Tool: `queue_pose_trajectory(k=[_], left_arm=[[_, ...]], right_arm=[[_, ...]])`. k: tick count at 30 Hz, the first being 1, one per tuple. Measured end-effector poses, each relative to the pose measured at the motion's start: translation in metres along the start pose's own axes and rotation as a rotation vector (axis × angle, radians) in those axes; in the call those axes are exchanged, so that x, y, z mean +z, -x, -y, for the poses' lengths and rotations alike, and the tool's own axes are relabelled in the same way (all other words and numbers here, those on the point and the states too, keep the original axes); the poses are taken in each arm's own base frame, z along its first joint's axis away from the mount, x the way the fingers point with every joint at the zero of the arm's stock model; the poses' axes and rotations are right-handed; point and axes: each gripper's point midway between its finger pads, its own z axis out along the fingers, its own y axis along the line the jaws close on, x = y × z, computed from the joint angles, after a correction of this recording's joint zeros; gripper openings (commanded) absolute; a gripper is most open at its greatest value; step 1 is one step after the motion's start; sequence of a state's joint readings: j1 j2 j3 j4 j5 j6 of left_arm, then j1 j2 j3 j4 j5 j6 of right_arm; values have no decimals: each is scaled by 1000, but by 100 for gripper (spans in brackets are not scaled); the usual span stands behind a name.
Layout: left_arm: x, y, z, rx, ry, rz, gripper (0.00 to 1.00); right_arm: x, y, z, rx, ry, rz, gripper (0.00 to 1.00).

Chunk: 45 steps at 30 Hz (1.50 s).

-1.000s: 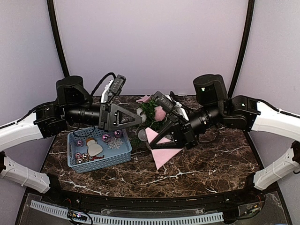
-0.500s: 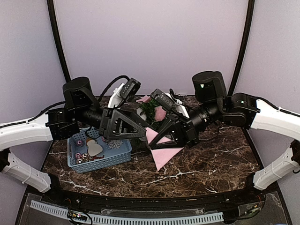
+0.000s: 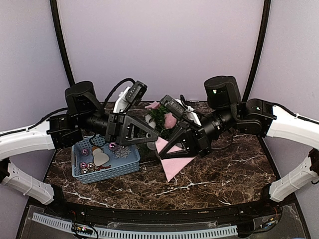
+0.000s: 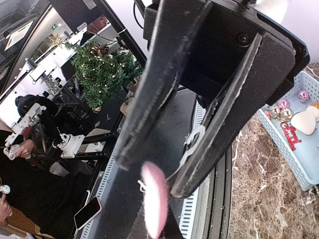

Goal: Decorate the small christmas tree
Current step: Pass from the right arm to the left, then pass from the left arm to the right

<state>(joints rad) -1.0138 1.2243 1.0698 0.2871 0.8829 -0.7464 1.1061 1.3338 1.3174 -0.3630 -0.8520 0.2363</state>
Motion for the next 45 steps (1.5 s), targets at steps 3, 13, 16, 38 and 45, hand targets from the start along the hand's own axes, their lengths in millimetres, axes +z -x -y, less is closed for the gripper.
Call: queue_pose_trajectory(k=[3,13,16,38,45], left_arm=[[0,-2,-6,-6,26,-1,5],[-1,-3,-18,-5,89,7,0],[-2,-4,-21,-6,102,7,0],[-9,2,-21,18,153,42,24],[-15,8,-21,42,194,77,79]], right_arm=[[0,0,1,1,-5,0,4],[0,8,9,6,-54,33,53],[-1,13,12,-1,-71,55,52],[-2,19,29,15,-162,103,0],[-18,6,55,43,-299,133,0]])
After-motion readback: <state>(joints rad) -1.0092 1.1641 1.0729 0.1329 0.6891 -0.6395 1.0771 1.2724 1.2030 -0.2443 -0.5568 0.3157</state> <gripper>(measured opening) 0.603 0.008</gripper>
